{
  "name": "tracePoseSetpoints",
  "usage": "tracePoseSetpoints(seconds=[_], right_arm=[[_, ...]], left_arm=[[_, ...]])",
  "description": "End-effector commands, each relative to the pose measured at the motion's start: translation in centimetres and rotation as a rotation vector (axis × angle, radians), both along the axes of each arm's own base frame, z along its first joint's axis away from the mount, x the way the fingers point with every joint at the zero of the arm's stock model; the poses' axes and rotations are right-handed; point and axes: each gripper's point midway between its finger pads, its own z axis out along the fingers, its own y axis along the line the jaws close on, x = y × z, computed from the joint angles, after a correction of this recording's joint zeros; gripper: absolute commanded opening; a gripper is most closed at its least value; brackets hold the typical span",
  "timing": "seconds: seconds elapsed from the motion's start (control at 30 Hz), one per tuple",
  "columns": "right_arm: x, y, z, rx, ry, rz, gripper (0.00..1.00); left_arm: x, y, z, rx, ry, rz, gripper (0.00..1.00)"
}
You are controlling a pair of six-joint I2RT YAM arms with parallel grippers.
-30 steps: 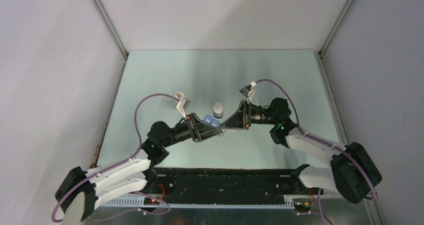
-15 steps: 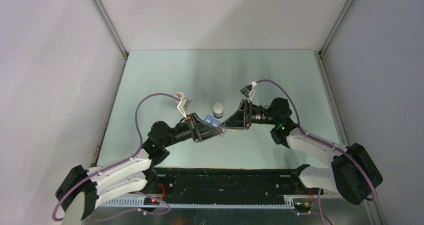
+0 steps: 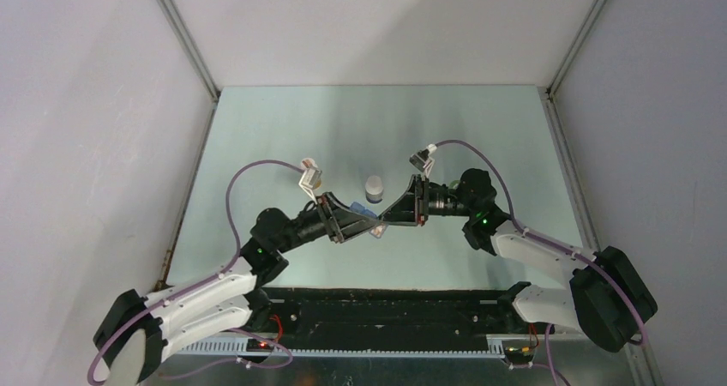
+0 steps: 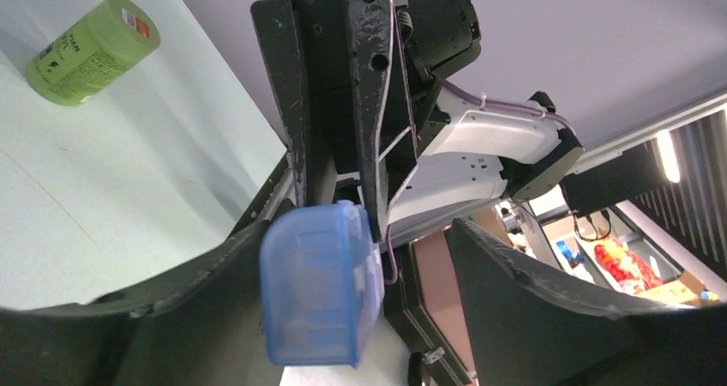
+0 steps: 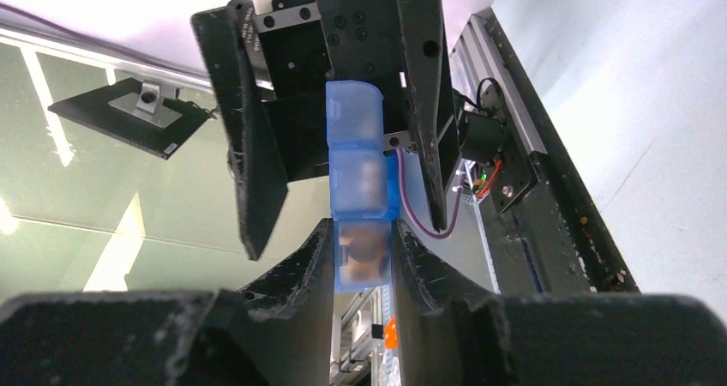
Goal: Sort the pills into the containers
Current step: Place the pill container at the center of the board.
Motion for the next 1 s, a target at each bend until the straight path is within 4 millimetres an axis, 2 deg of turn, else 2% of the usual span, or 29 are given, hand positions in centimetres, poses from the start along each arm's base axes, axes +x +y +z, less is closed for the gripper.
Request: tracePoseSetpoints(seconds=[0.0, 0.1, 0.23, 0.27, 0.3, 0.33, 0.37, 0.43, 0.53, 0.67, 0.8, 0.97], right_arm=[[0.4, 0.0, 0.0, -0.007, -0.036, -0.035, 0.0], [1.1, 0.0, -0.9, -0.034, -0.02, -0.062, 0.0], [2.4, 0.0, -2.5, -0.078, 0.006, -0.107, 0.0], [2.7, 0.1, -3.1, -0.093, 0.017, -0.117, 0.0], [3.1, 0.1, -3.6, -0.107, 0.02, -0.131, 0.0], [3.6, 0.1, -4.4, -0.122, 0.033, -0.148, 0.0], [3.8, 0.1, -4.8, -0.13, 0.037, -0.157, 0.0], [4.4, 0.2, -6.1, -0.152, 0.054, -0.178, 0.0], [5.4, 0.3, -8.3, -0.19, 0.08, -0.209, 0.0], [6.3, 0.7, -10.7, -0.228, 0.101, -0.229, 0.0], [7.0, 1.3, -13.1, -0.264, 0.108, -0.241, 0.0], [7.4, 1.9, -16.6, -0.322, 0.113, -0.245, 0.0]], left_arm=[[1.0, 0.8, -0.6, 0.044, -0.03, 0.079, 0.83], [1.7, 1.4, -1.3, 0.084, -0.022, 0.133, 0.91], [3.6, 3.2, -4.3, 0.242, 0.018, 0.281, 0.98], [4.5, 4.3, -5.8, 0.317, 0.06, 0.355, 0.99], [4.9, 5.0, -5.8, 0.341, 0.052, 0.393, 0.99], [5.6, 6.3, -7.5, 0.413, 0.09, 0.469, 0.99], [5.9, 7.2, -7.7, 0.433, 0.094, 0.511, 0.99], [6.1, 9.7, -9.9, 0.541, 0.148, 0.607, 0.99], [6.8, 12.5, -10.0, 0.574, 0.157, 0.748, 0.99], [6.8, 14.0, -9.7, 0.585, 0.14, 0.809, 0.99], [6.7, 14.4, -9.6, 0.605, 0.132, 0.814, 0.99], [6.7, 13.9, -9.5, 0.599, 0.119, 0.789, 0.99]])
